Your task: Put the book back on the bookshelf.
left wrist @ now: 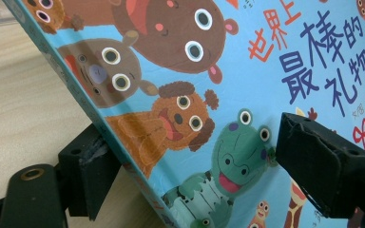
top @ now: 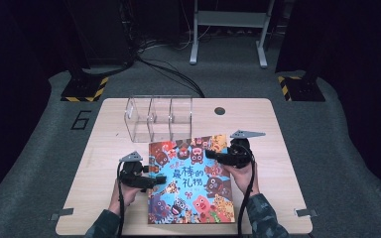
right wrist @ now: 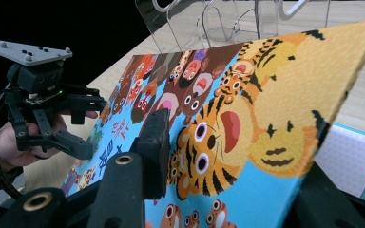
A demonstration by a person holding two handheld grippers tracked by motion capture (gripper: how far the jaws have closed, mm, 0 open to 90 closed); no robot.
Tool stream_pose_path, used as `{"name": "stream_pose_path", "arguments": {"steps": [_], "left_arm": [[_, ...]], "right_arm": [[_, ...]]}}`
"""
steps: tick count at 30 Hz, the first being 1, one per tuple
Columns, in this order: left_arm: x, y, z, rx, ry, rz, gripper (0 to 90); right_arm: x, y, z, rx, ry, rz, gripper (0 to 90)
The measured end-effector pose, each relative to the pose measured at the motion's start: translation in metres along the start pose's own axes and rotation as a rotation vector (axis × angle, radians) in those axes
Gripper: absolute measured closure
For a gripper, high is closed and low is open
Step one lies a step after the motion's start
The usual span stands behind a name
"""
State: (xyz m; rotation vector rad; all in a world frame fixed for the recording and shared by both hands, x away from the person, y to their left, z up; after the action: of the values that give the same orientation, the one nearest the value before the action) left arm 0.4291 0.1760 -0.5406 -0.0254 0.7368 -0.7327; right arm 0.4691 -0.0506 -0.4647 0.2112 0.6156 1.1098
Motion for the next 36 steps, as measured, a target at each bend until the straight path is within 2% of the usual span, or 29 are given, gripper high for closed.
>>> {"name": "stream_pose_path", "arguments": {"steps": [2,3,4,6,11,13,17,22,27,29,36], "left_arm": [[-0.001,0.000,0.001,-0.001,-0.007,-0.003,17.5],[-0.002,0.000,0.001,0.002,-0.002,-0.003,18.0],[-0.002,0.000,0.002,-0.001,-0.009,-0.002,18.1],[-0.004,0.000,0.003,0.003,-0.014,-0.006,18.7],[-0.006,0.001,0.005,0.010,-0.021,-0.001,19.3],[-0.007,0.002,0.006,0.016,-0.027,0.007,20.4],[-0.008,0.003,0.009,0.022,-0.032,0.015,22.1],[-0.012,0.004,0.013,0.029,-0.055,0.028,25.2],[-0.016,0.005,0.014,0.061,-0.049,0.049,27.1],[-0.016,0.005,0.014,0.061,-0.047,0.050,27.2],[-0.019,0.005,0.015,0.065,-0.056,0.054,28.1]], "right_arm": [[0.000,0.001,0.001,0.000,0.008,0.000,58.9],[-0.001,0.003,0.000,0.016,0.015,-0.001,58.8],[0.000,0.001,0.002,0.003,0.011,-0.002,58.7],[-0.001,0.003,0.002,0.029,0.020,0.002,58.5],[-0.001,0.002,0.004,0.040,0.019,0.000,58.2],[-0.001,0.002,0.003,0.039,0.038,-0.004,56.3],[-0.002,0.003,0.004,0.032,0.033,-0.003,56.3],[-0.002,0.004,0.002,0.034,0.073,-0.010,52.9],[-0.002,0.007,0.005,0.016,0.068,-0.013,52.7],[-0.002,0.006,0.006,0.002,0.067,-0.018,52.4],[-0.001,0.007,0.006,0.005,0.068,-0.022,51.6]]}}
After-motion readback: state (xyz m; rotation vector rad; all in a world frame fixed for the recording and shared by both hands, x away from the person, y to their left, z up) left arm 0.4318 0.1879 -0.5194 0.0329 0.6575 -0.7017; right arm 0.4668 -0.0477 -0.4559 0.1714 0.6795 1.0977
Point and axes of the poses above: each handheld gripper's, and its own axes: x roughly forward along the jaws, z roughly out of its top, y roughly to its left, the point moved 9 cm from there along x, roughly forward along the jaws, and after that the axes turned 12 degrees about z, right-handed, at the moved point
